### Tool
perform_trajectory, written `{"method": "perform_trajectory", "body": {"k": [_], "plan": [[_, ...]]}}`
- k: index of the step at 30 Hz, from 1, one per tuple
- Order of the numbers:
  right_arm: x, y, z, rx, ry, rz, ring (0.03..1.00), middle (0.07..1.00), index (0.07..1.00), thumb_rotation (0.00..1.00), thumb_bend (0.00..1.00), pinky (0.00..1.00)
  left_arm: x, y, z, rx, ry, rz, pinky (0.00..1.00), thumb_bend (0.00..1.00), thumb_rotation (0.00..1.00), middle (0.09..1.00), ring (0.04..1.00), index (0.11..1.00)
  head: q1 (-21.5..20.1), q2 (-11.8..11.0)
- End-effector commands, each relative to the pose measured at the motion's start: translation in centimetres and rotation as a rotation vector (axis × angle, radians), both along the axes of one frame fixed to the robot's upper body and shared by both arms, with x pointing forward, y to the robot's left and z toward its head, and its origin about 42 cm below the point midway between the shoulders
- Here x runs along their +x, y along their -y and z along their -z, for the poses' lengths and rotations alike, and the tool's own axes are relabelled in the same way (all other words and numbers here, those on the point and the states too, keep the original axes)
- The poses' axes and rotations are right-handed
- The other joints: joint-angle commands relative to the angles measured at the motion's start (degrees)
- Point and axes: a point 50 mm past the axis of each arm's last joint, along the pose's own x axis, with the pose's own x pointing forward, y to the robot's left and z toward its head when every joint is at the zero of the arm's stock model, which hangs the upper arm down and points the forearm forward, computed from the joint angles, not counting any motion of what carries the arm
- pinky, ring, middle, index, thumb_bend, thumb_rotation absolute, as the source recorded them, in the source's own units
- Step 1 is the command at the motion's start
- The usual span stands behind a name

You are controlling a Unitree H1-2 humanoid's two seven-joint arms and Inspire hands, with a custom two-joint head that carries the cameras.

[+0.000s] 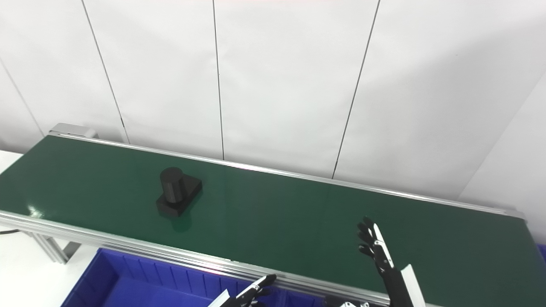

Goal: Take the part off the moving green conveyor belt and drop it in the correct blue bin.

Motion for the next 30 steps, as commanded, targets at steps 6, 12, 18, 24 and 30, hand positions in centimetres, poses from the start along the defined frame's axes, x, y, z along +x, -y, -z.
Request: {"method": "perform_trajectory", "body": {"k": [6,12,18,24,30], "plan": [[1.8,-0.9,-2.5,-0.012,0.067,-0.034,0.921,0.951,1.000,0.49,0.86,0.86,0.8,0.4,-0.8,-0.009,0.047,-0.007,0.86,0.88,0.71,0.977,0.946,0.966,0.02,-0.11],[3.0,-1.8,-3.5,-0.046,0.066,-0.050,0.929,0.950,1.000,0.52,0.86,0.85,0.5,0.2,-0.8,-0.018,0.032,-0.026,0.85,0.88,0.74,0.981,0.951,0.960,-0.56,-0.16],[4.3,-2.5,-4.3,-0.054,0.059,-0.068,0.940,0.955,1.000,0.51,0.85,0.88,-0.3,-0.1,-0.9,-0.035,0.034,-0.065,0.87,0.92,0.76,0.985,0.975,0.957,-1.32,0.26],[5.6,-3.0,-4.7,-0.082,0.065,-0.081,0.932,0.946,0.997,0.53,0.86,0.90,-1.0,-0.4,-0.9,-0.027,0.081,-0.103,0.89,0.93,0.78,0.972,0.960,0.948,-2.39,0.96],[6.9,-3.7,-4.9,-0.107,0.048,-0.090,0.917,0.942,0.993,0.56,0.87,0.87,-2.0,-0.8,-1.0,-0.008,0.107,-0.116,0.91,0.91,0.79,0.971,0.962,0.967,-3.14,1.45]]}}
